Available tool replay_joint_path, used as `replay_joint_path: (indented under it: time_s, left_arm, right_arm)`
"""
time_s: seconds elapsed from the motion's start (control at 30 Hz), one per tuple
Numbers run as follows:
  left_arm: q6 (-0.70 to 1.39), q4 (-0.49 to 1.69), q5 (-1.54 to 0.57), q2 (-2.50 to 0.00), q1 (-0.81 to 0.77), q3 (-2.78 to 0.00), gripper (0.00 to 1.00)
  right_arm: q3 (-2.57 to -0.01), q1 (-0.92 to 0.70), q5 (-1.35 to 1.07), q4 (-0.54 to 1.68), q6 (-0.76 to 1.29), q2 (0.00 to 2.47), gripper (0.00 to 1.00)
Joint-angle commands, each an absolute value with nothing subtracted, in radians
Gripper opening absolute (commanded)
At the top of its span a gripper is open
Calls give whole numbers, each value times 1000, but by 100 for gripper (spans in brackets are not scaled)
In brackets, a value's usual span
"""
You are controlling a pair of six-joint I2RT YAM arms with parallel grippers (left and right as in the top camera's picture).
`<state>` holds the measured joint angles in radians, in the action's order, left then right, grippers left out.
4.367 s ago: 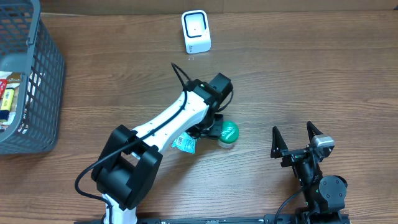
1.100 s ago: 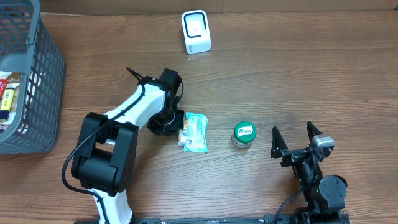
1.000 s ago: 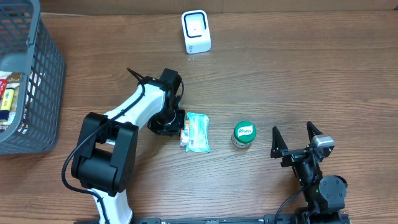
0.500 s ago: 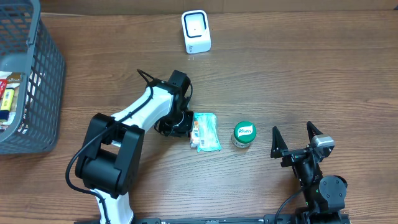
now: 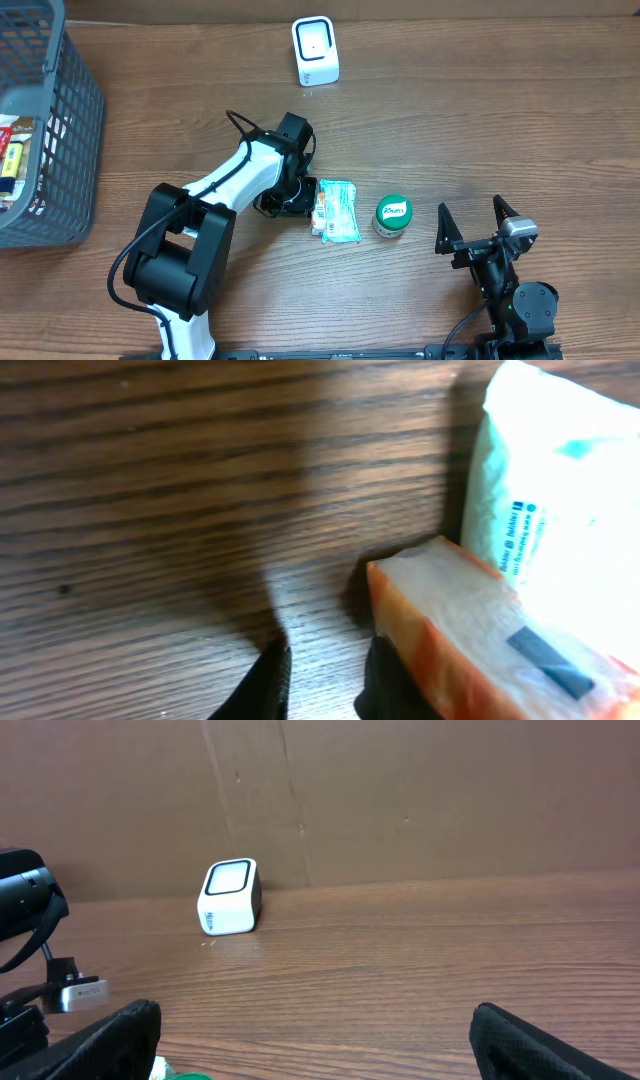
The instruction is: Scan the item barcode
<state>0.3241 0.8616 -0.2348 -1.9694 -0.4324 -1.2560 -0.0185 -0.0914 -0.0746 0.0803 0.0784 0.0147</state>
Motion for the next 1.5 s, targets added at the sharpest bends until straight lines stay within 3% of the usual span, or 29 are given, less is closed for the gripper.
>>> replay_joint_path:
  time_s: [0.0,0.4,0.77,1.0,1.1,1.13,1.47]
  left_arm:
    - [356,871,-141,-1971,-437,-1250,15]
    - [355,960,-25,-1967,-404,-1347,16]
    - [297,1314,93,-1967,-203,-2004,13]
    - [258,1410,234,-1967,-21,-2404,21]
    - [177,1412,244,-1967,61,-2544,66]
    - [157,1409,243,-1967,91,-2585,75]
    - [68,1396,236,-1969,401,-2658,91]
  right_arm:
    - [-8,-88,-76,77,82,3,100]
    - [-8,-88,-76,77,82,3,100]
    - [-8,-88,-76,77,82,3,100]
    - [-8,-88,-76,77,82,3,100]
    - [-8,-88,-76,77,82,3,100]
    - [-8,-88,-76,77,82,3,100]
    - [-8,-88,-76,77,82,3,100]
